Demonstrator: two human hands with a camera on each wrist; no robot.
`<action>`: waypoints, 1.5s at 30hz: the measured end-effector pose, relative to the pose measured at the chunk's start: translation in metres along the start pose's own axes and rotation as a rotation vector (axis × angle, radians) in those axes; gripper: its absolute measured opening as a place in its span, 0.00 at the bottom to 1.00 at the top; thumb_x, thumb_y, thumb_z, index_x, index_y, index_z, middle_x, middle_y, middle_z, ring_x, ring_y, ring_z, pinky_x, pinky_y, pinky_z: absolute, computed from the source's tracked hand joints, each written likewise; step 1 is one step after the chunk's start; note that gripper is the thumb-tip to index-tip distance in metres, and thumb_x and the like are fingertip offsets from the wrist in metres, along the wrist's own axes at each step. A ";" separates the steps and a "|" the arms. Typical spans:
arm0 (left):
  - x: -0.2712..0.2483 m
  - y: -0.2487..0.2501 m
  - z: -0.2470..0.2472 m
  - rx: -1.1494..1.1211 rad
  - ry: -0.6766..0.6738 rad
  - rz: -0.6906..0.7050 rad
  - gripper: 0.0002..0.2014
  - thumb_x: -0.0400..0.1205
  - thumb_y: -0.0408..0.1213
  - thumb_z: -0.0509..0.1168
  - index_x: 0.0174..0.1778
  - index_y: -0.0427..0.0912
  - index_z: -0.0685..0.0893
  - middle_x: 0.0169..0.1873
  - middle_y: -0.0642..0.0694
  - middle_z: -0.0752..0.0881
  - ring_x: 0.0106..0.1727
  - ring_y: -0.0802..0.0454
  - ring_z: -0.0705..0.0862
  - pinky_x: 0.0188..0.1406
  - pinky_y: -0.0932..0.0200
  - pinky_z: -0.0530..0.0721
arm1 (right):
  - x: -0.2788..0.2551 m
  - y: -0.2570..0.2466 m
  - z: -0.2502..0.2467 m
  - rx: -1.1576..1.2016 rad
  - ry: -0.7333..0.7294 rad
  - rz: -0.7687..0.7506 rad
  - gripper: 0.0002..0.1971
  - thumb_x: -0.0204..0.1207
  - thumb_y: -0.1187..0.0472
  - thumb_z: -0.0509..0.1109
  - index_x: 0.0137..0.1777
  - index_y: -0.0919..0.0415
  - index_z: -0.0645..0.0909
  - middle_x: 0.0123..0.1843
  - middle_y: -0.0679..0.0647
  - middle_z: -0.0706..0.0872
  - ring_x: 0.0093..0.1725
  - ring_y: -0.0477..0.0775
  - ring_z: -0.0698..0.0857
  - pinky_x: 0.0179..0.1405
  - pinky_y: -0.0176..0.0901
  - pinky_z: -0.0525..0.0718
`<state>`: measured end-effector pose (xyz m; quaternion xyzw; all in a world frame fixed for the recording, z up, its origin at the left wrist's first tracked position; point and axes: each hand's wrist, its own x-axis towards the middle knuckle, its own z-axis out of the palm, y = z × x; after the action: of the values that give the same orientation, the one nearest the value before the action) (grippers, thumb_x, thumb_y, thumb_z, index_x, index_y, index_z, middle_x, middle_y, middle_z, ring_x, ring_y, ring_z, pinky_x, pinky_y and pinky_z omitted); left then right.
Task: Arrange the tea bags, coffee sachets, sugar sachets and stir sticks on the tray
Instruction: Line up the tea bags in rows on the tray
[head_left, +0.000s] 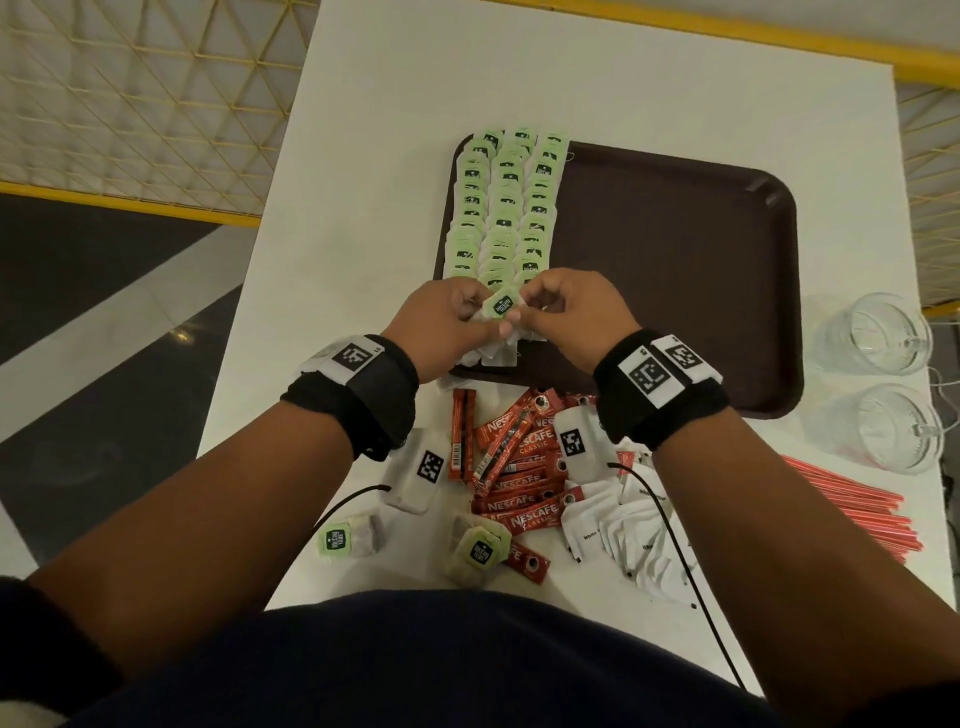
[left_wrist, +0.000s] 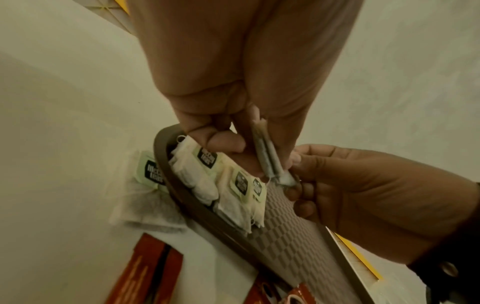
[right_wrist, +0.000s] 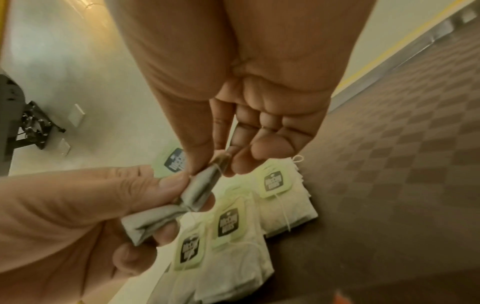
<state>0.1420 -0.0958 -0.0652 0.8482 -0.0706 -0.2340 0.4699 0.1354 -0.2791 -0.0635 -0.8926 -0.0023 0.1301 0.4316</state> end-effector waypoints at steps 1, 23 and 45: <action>0.000 0.001 0.000 -0.006 -0.004 -0.014 0.14 0.79 0.46 0.73 0.54 0.40 0.86 0.41 0.43 0.91 0.42 0.43 0.88 0.47 0.43 0.87 | 0.000 0.003 -0.001 0.023 0.014 0.027 0.09 0.75 0.57 0.77 0.48 0.62 0.86 0.42 0.54 0.87 0.35 0.40 0.80 0.38 0.36 0.78; -0.013 -0.012 -0.006 -0.240 0.237 -0.119 0.02 0.83 0.38 0.69 0.45 0.47 0.86 0.41 0.50 0.87 0.43 0.52 0.85 0.50 0.49 0.90 | -0.005 0.027 -0.002 -0.069 0.038 0.409 0.15 0.73 0.47 0.77 0.47 0.60 0.83 0.40 0.53 0.87 0.38 0.53 0.86 0.43 0.49 0.87; -0.029 -0.033 -0.015 -0.014 0.227 -0.213 0.10 0.83 0.41 0.67 0.57 0.41 0.82 0.51 0.44 0.86 0.51 0.46 0.86 0.53 0.48 0.87 | -0.019 0.025 -0.004 -0.051 -0.056 0.403 0.11 0.75 0.52 0.77 0.47 0.60 0.85 0.44 0.56 0.90 0.33 0.49 0.83 0.36 0.41 0.85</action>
<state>0.1205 -0.0561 -0.0762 0.8686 0.0751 -0.1857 0.4533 0.1151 -0.3001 -0.0761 -0.8816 0.1611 0.2386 0.3741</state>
